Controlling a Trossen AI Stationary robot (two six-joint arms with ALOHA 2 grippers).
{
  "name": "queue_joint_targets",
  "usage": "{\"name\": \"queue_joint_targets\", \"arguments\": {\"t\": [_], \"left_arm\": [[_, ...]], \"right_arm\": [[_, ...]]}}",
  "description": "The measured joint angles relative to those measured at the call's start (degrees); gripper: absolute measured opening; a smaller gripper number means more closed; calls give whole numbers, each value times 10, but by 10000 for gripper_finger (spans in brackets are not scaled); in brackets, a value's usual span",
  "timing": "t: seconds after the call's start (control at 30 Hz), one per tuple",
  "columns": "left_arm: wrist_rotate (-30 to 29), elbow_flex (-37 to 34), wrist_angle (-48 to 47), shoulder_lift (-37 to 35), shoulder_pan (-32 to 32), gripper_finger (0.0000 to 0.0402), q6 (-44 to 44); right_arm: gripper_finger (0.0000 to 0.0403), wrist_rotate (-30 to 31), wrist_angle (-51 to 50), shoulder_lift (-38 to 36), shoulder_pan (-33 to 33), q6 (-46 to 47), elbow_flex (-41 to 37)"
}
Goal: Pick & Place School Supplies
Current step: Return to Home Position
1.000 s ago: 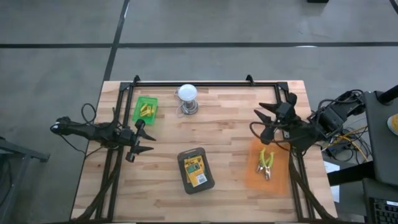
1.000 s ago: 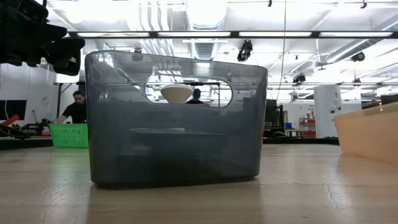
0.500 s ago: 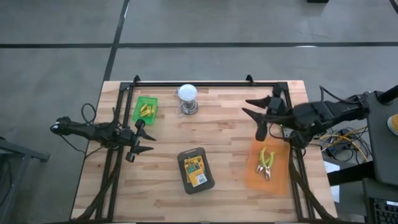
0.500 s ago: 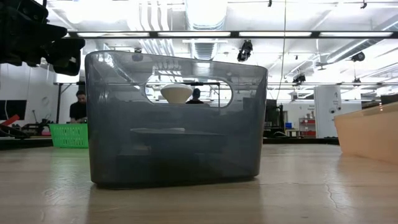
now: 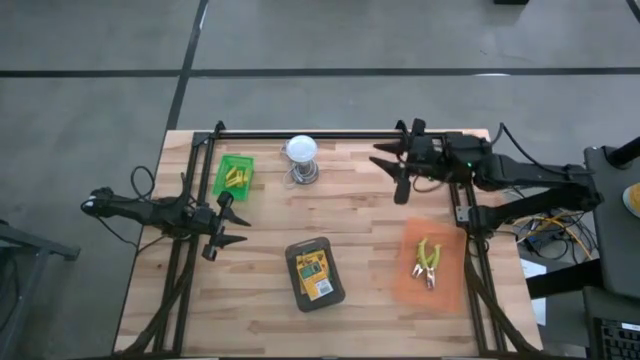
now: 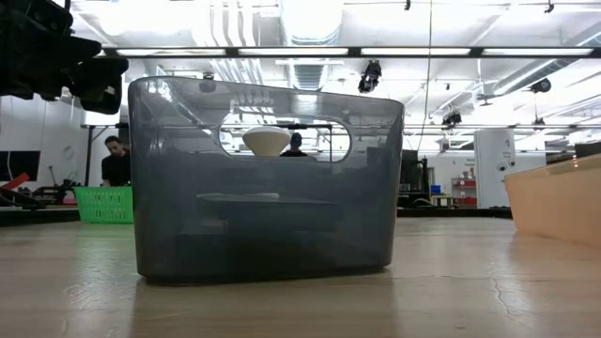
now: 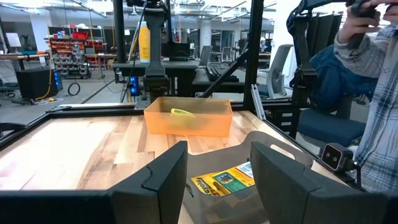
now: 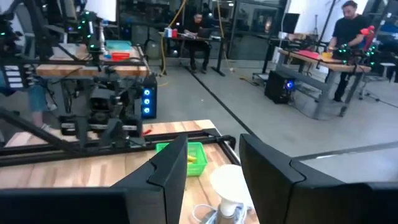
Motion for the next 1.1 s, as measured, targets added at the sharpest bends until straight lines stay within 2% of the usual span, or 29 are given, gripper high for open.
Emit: {"name": "queue_joint_targets", "arguments": {"t": [0.27,0.47,0.6,0.83,1.1], "left_arm": [[0,0,0,0,0,181,0],[0,0,0,0,0,181,0],[0,0,0,0,0,181,0],[0,0,0,0,0,181,0],[0,0,0,0,0,181,0]], "right_arm": [[144,-96,48,9,-138,12,-28],[144,-191,107,35,-221,-2,-48],[144,-282,127,77,-290,30,-41],[144,-430,143,182,-393,88,19],[127,-534,148,251,-487,89,39]]}}
